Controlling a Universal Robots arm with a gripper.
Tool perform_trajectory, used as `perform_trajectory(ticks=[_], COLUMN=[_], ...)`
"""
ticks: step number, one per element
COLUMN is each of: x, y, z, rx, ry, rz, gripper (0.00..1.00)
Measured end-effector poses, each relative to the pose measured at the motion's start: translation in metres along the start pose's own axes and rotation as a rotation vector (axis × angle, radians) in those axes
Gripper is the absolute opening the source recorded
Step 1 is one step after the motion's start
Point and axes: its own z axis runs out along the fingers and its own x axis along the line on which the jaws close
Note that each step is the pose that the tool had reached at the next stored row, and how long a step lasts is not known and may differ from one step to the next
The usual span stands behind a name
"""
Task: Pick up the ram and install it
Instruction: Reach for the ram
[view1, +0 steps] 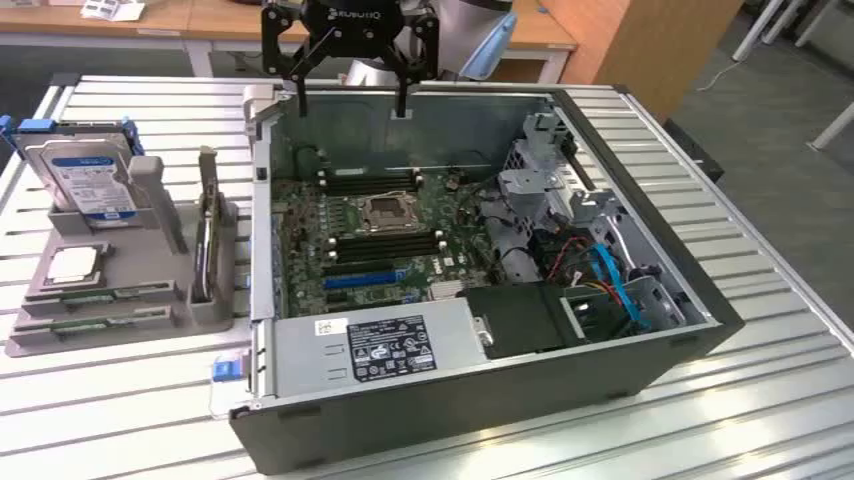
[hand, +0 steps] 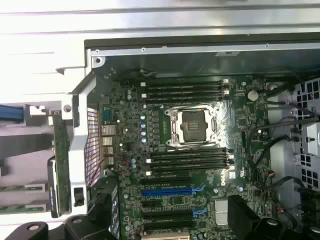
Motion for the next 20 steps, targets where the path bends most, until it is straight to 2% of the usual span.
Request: perform_trajectory(ticks=[17, 18, 19, 20], x=[0.0, 0.0, 0.0, 0.0], y=[0.0001, 0.0001, 0.0001, 0.0001], z=[0.0, 0.0, 0.0, 0.0001], rx=[0.0001, 0.0001, 0.0001, 0.0001], ry=[0.0001, 0.0001, 0.0001, 0.0001], rz=[0.0, 0.0, 0.0, 0.0], gripper=[0.99, 0.98, 0.91, 0.91])
